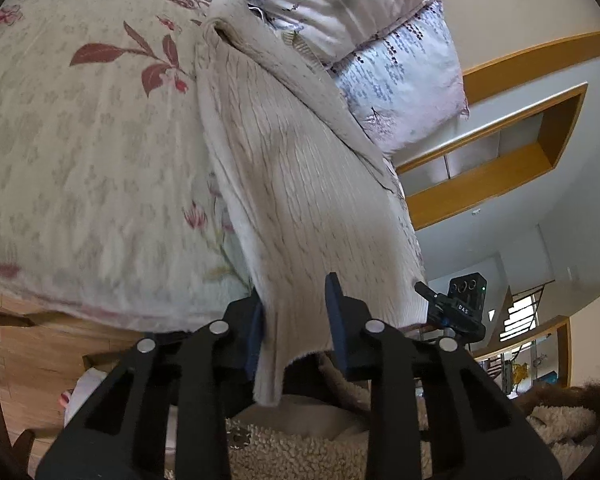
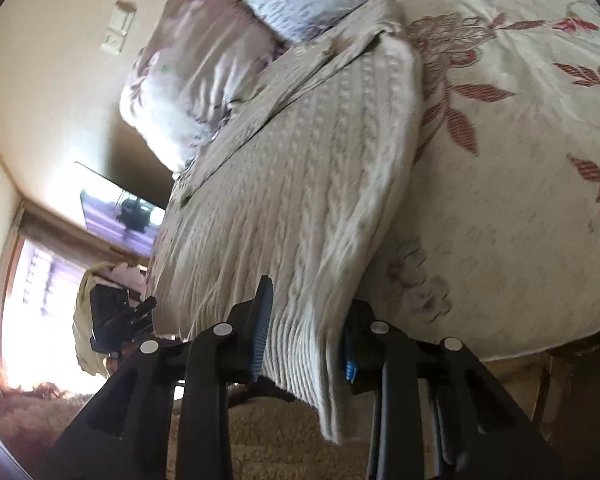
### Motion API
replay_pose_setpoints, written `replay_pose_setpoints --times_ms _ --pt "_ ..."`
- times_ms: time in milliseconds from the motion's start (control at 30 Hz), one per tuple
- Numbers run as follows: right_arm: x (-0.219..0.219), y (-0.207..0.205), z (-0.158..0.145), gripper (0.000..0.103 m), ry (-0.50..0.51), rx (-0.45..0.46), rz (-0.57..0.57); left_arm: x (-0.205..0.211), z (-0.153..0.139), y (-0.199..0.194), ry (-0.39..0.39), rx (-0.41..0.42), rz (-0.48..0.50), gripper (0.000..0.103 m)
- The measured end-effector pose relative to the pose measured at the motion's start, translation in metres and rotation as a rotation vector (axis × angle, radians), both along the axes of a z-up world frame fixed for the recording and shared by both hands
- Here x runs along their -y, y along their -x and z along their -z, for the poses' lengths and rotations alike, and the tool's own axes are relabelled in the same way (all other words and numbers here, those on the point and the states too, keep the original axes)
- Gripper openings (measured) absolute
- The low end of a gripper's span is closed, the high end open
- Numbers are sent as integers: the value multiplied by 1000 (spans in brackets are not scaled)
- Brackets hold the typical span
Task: Fold small clothes
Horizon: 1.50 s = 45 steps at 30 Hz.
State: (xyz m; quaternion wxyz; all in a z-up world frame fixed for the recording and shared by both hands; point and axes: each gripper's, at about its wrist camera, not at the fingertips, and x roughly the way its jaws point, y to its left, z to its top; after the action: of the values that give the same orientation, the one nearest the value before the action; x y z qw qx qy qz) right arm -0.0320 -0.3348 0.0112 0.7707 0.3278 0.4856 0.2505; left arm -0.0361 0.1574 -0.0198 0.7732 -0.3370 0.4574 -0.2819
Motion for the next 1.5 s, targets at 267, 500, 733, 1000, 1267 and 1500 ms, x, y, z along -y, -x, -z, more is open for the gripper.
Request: replay_pose_setpoints --times_ms 267,500,733,1000,1267,1500 --pt "-16 9 -14 8 120 109 -6 9 -13 0 -54 55 10 7" --pt "-9 10 -65 8 283 371 127 -1 -58 -22 -143 187 -66 6" --pt "-13 -6 -83 7 394 508 208 -6 -91 -57 -166 257 -142 6" --pt "-19 -17 -104 7 478 632 241 -10 -119 -84 -181 345 -209 6" --pt "-25 -63 -136 7 515 687 288 -10 -157 -131 -170 431 -248 6" --pt "-28 -125 -147 7 527 698 329 -4 -167 -194 -217 478 -293 6"
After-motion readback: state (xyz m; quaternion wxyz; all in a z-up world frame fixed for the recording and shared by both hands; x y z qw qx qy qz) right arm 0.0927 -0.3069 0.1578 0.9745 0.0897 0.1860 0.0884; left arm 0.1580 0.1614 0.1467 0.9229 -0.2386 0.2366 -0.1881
